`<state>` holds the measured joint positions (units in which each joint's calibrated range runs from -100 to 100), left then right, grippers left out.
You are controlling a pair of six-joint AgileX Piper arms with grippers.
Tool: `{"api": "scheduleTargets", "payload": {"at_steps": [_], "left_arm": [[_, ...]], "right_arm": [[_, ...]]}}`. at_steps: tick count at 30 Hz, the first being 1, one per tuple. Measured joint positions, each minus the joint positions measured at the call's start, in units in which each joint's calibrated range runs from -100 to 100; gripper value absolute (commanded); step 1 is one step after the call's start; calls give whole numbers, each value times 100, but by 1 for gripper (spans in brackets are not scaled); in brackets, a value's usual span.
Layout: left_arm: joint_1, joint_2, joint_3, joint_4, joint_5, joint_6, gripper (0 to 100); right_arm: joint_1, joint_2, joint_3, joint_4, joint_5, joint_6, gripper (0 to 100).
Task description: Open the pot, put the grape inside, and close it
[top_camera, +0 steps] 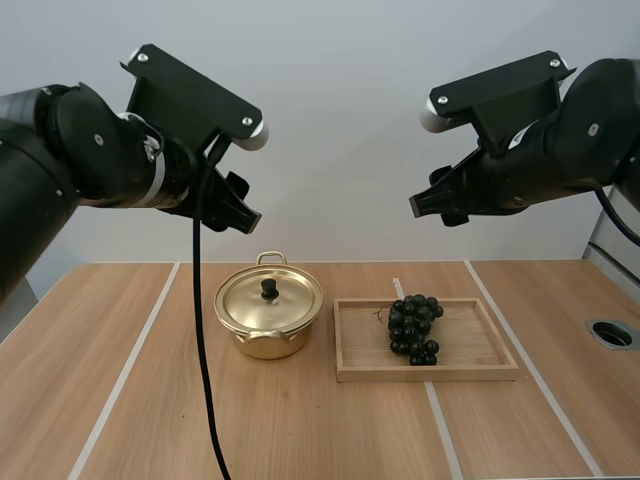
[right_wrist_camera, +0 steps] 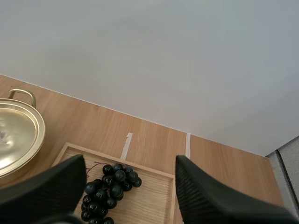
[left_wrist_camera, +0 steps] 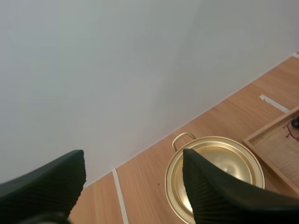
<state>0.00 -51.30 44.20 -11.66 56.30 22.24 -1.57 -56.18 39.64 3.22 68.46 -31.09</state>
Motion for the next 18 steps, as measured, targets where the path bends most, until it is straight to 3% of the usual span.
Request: {"api": "scheduleTargets", "payload": {"at_steps": [12,18], "left_arm": [[-2,1699,-12,-316,542,316,100],[-279,2294,-102,-402,595,421,100]], "right_arm": [[0,120,0,-23,-198,0,100],[0,660,0,-23,-139,0,100]]}}
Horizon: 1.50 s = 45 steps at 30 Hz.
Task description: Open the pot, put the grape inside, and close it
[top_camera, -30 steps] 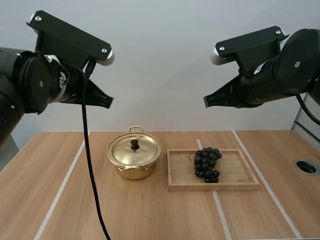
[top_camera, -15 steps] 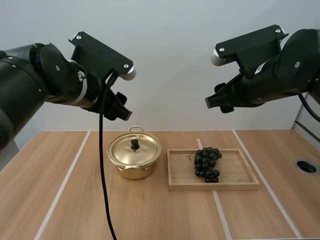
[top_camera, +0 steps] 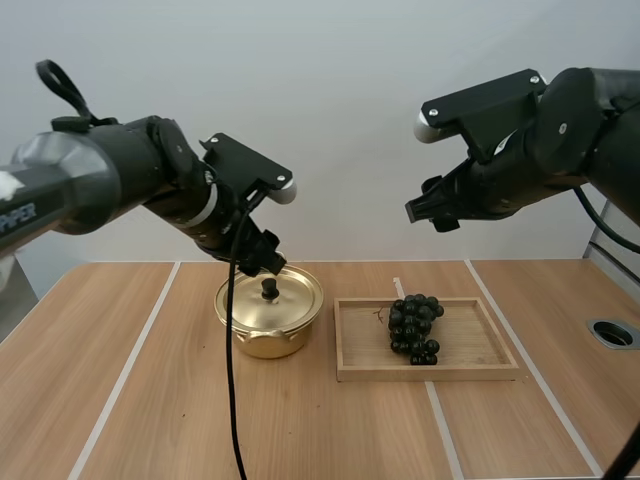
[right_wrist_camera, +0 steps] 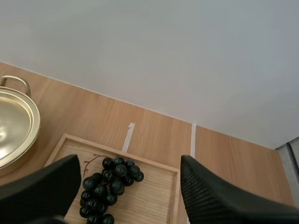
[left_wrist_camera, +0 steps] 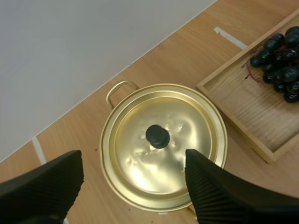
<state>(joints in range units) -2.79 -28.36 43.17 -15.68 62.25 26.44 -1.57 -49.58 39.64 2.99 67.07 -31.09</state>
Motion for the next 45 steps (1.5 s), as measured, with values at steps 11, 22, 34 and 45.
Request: {"api": "scheduleTargets", "payload": {"at_steps": [11,22,34,45], "left_arm": [[-100,1248,-937,-52,478,-195,100],[-100,2315,-1566,-17,1098,-423,100],[-100,3086,-1772,98,1192,-564,100],[-100,3419,-1789,120,1239,-668,94]], "right_arm": [[0,548,0,0,149,0,100],[0,548,0,0,131,0,100],[0,548,0,0,131,0,100],[0,548,0,0,131,0,100]]}}
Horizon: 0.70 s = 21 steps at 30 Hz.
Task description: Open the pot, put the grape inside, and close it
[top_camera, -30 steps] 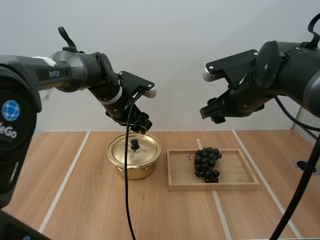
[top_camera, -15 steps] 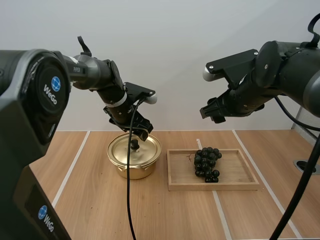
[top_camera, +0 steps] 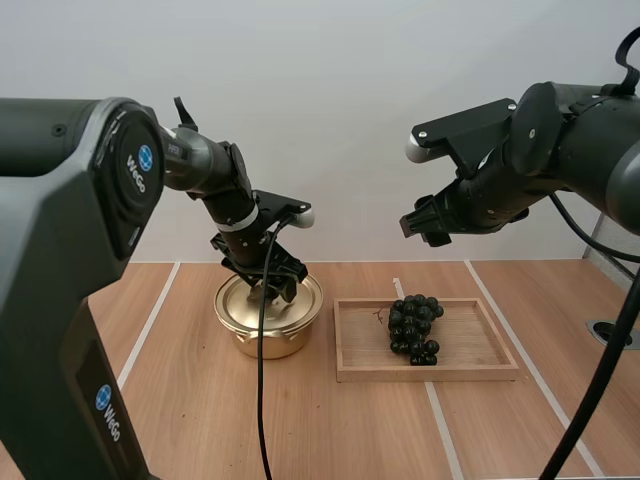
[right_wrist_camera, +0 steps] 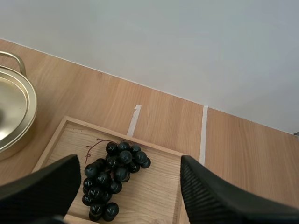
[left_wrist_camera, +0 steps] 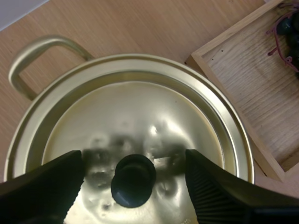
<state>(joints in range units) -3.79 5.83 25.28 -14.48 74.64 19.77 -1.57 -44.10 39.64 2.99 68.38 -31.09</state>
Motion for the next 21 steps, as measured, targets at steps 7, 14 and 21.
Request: {"api": "scheduleTargets", "payload": {"at_steps": [7,14,21], "left_arm": [[0,14,0,11,0,-40,26],[0,14,-32,11,40,-72,0],[0,-211,-47,11,58,-75,0]], "right_arm": [[0,0,0,0,0,0,100],[0,0,0,0,22,0,100],[0,0,0,0,571,0,100]]}}
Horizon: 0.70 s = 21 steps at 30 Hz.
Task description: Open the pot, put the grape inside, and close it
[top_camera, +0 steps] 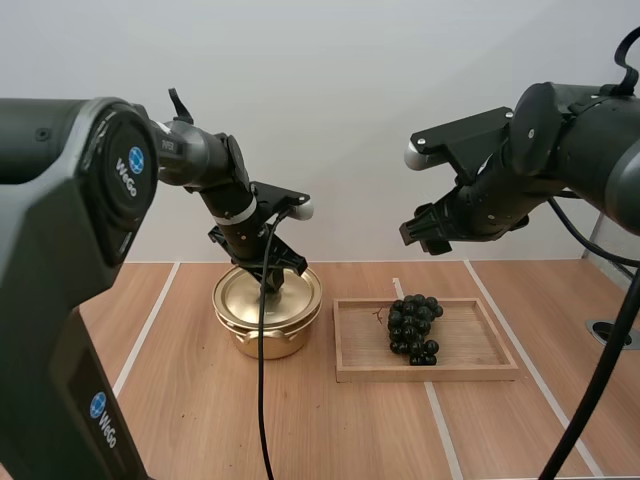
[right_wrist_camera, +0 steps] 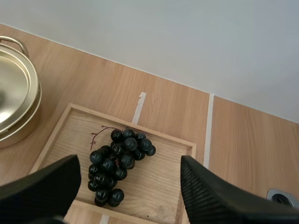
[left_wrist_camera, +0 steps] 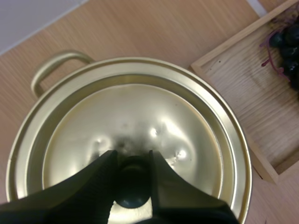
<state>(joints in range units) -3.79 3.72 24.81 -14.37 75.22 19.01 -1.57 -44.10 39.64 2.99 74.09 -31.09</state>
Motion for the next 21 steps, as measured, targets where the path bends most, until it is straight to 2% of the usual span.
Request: {"api": "scheduleTargets", "payload": {"at_steps": [7,10,21], "left_arm": [[-6,-817,-229,9,56,0,0],[-6,-1584,-517,9,95,-8,0],[-6,-3165,-851,9,171,-43,0]], "right_arm": [[0,0,86,0,445,0,100],[0,64,280,0,548,0,100],[0,923,470,101,611,0,100]]}}
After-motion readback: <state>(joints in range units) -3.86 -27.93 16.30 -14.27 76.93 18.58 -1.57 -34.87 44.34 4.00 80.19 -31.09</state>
